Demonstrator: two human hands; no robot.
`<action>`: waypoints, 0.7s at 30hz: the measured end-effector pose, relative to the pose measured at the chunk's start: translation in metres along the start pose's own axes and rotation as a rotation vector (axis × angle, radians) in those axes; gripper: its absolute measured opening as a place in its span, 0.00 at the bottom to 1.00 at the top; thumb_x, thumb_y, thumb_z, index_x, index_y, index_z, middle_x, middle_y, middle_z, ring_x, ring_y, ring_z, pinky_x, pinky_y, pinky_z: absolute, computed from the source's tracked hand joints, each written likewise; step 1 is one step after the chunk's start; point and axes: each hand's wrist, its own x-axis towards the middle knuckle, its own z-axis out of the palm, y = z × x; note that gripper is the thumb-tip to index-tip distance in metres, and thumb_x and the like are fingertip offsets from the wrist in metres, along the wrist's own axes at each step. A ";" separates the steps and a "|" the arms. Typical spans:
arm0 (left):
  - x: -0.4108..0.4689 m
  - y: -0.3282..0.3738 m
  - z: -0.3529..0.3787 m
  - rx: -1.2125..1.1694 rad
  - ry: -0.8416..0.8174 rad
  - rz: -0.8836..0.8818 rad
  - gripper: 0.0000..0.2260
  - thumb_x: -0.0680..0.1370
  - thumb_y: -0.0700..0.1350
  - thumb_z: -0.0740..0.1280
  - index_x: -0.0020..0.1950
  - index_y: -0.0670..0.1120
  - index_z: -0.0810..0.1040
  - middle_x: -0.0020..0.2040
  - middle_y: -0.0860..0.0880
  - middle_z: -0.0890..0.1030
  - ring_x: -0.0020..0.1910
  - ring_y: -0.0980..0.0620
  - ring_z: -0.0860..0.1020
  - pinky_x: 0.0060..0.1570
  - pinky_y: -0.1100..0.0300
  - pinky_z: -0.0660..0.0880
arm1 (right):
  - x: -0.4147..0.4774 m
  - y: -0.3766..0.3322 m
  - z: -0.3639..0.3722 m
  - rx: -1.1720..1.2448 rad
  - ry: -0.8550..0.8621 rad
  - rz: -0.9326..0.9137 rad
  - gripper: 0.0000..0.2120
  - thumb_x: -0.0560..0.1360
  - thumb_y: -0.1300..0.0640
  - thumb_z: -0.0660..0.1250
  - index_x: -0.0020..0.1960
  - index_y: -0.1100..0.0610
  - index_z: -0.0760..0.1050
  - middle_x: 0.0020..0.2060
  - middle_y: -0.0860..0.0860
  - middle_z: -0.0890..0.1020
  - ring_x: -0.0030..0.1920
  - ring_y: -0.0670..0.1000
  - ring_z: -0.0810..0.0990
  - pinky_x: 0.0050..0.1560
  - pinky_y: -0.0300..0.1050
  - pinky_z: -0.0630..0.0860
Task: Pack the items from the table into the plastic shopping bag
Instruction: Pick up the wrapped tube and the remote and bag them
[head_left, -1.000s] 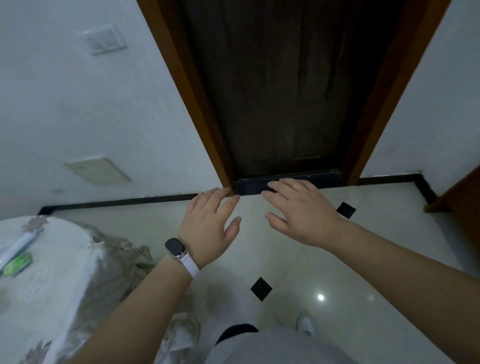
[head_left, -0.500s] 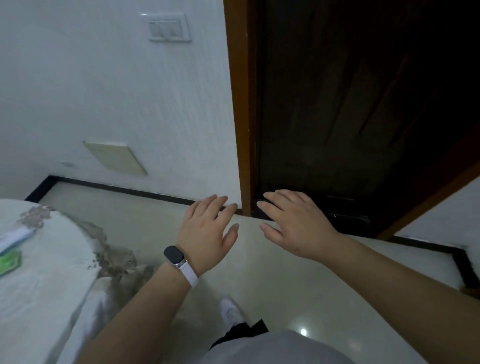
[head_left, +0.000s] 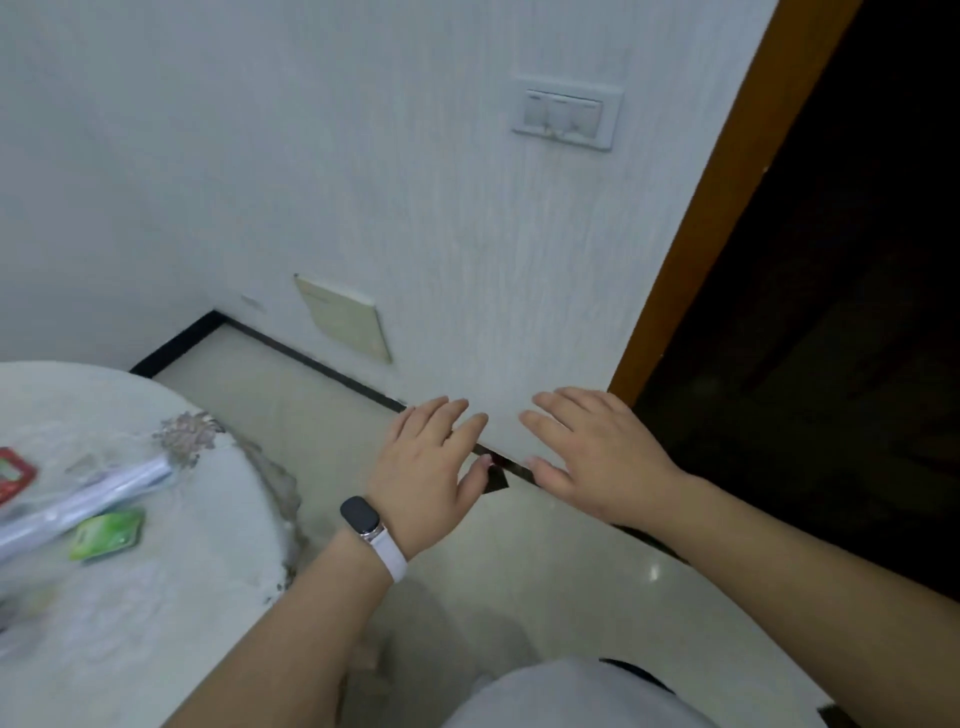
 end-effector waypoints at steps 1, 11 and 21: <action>0.002 -0.010 0.001 0.017 -0.004 -0.028 0.17 0.77 0.53 0.65 0.63 0.47 0.78 0.62 0.46 0.79 0.64 0.43 0.75 0.62 0.46 0.71 | 0.016 0.002 0.005 0.007 0.001 -0.029 0.23 0.77 0.42 0.58 0.65 0.54 0.75 0.64 0.54 0.77 0.63 0.57 0.74 0.62 0.53 0.71; 0.055 -0.110 0.023 0.195 -0.044 -0.304 0.18 0.76 0.54 0.63 0.62 0.46 0.78 0.61 0.45 0.80 0.62 0.43 0.75 0.60 0.49 0.70 | 0.183 0.042 0.076 0.153 0.056 -0.298 0.23 0.76 0.44 0.59 0.62 0.56 0.77 0.59 0.54 0.79 0.59 0.57 0.77 0.57 0.52 0.73; 0.153 -0.181 0.028 0.333 -0.032 -0.586 0.19 0.76 0.55 0.62 0.62 0.47 0.78 0.62 0.45 0.80 0.62 0.41 0.75 0.59 0.46 0.71 | 0.369 0.075 0.079 0.286 0.035 -0.560 0.23 0.77 0.43 0.57 0.65 0.56 0.74 0.60 0.54 0.78 0.59 0.56 0.76 0.58 0.54 0.73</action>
